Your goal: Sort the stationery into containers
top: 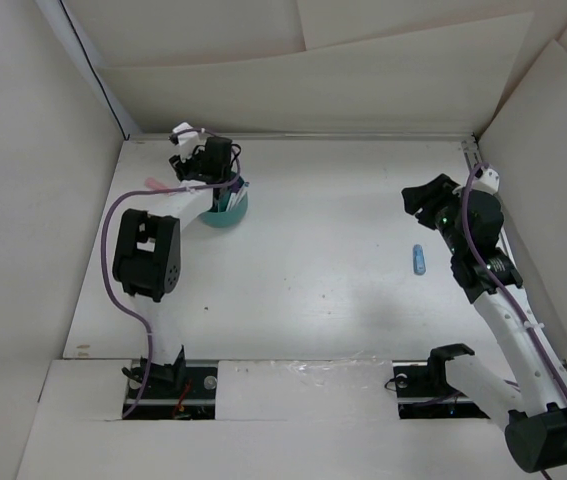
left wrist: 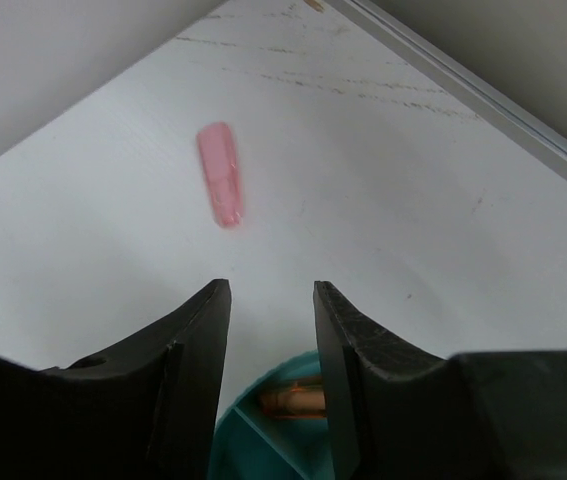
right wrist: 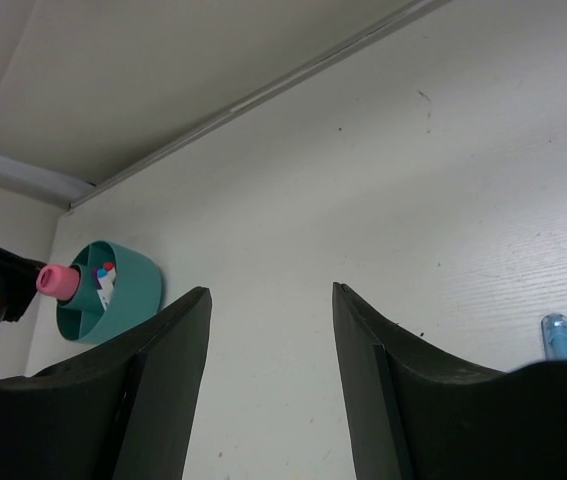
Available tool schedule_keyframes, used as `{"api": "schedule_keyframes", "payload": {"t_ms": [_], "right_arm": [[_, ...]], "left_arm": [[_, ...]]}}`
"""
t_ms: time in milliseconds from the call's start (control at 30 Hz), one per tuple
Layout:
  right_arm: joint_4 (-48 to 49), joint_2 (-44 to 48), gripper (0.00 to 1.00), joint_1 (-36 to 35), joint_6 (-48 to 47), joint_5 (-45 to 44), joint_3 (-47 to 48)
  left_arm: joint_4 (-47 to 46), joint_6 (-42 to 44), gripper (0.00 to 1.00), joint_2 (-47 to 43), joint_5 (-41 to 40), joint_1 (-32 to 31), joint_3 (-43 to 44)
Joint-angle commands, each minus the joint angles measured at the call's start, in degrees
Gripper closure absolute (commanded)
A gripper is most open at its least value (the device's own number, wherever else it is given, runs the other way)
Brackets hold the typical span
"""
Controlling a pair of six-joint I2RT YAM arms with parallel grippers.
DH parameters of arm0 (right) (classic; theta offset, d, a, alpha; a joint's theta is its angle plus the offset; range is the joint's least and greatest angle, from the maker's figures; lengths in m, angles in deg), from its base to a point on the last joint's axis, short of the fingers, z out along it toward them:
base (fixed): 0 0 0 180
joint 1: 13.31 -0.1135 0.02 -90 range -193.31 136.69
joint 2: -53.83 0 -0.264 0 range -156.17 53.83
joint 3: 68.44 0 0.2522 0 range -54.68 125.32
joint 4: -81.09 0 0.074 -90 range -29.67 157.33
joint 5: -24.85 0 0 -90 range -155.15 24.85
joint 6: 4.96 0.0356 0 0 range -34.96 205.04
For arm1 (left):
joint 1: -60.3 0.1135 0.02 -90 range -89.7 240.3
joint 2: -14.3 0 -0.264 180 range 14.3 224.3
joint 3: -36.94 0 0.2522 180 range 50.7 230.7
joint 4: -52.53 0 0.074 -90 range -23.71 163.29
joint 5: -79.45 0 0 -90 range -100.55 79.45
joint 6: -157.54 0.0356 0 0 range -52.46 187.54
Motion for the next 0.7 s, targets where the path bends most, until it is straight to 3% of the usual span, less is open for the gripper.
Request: {"api": "schedule_keyframes", "payload": {"t_ms": [0,200,400,667], "right_arm": [[2.95,0.34,0.42,-0.61,-0.44,0.62,0.09],[2.95,0.34,0.42,-0.61,-0.44,0.62,0.09],[2.95,0.95,0.42,-0.61,-0.44,0.62,0.09],[2.95,0.95,0.42,-1.14,-0.44,1.15,0.09]], "left_arm": [[2.42,-1.41,0.64,-4.28,3.38,1.41,1.39],[16.42,-6.14,0.81,0.38,18.40,9.51,14.40],[16.51,-12.83,0.79,0.20,35.62,21.10,13.00],[29.06,-14.15,0.73,14.16,45.49,28.32,31.44]]}}
